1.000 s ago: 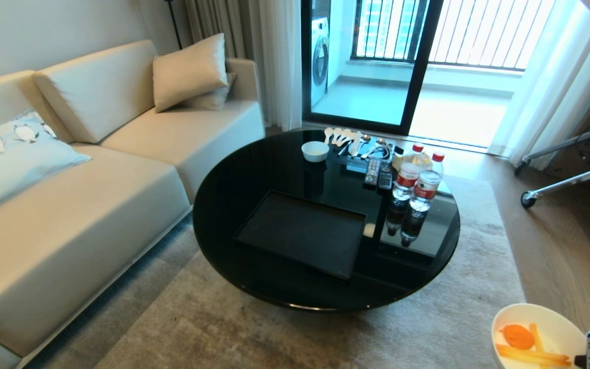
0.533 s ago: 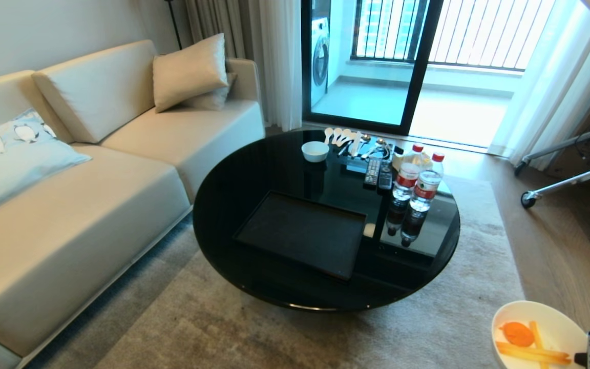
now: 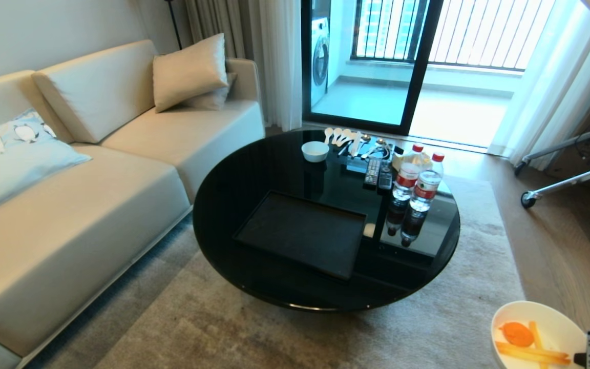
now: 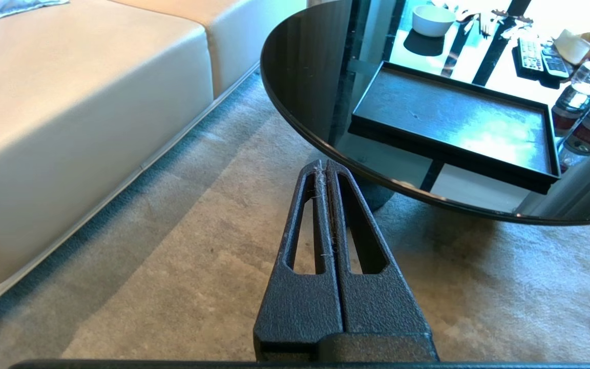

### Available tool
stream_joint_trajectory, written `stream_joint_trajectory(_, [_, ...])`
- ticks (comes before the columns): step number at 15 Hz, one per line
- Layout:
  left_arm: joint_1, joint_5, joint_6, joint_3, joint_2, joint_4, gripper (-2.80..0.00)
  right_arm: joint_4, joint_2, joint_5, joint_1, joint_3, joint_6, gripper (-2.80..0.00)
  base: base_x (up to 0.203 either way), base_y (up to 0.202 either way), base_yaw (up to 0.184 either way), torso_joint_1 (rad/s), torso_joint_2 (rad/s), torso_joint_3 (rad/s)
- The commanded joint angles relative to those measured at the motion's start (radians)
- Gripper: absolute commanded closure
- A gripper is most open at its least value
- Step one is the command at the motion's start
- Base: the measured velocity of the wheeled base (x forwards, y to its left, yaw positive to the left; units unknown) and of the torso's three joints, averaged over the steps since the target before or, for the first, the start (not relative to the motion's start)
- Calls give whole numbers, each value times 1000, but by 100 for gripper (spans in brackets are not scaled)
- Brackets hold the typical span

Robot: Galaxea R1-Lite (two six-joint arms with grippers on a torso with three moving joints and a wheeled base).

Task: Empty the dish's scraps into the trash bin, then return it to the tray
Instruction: Move the bowl over the trash can

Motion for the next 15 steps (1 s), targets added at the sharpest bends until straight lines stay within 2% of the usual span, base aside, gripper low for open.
stream_joint_trajectory(1, [0, 1, -1, 0, 0, -1, 0, 3, 1, -3, 0, 1, 3, 0, 0, 0, 0, 0, 0, 0])
stream_joint_trajectory(6, [0, 1, -1, 0, 0, -1, 0, 3, 1, -3, 1, 3, 4, 0, 1, 1, -12, 0, 0, 1])
stream_joint_trajectory(15, [0, 1, -1, 0, 0, -1, 0, 7, 1, -3, 1, 4, 6, 0, 1, 8, -160, 1, 3, 1])
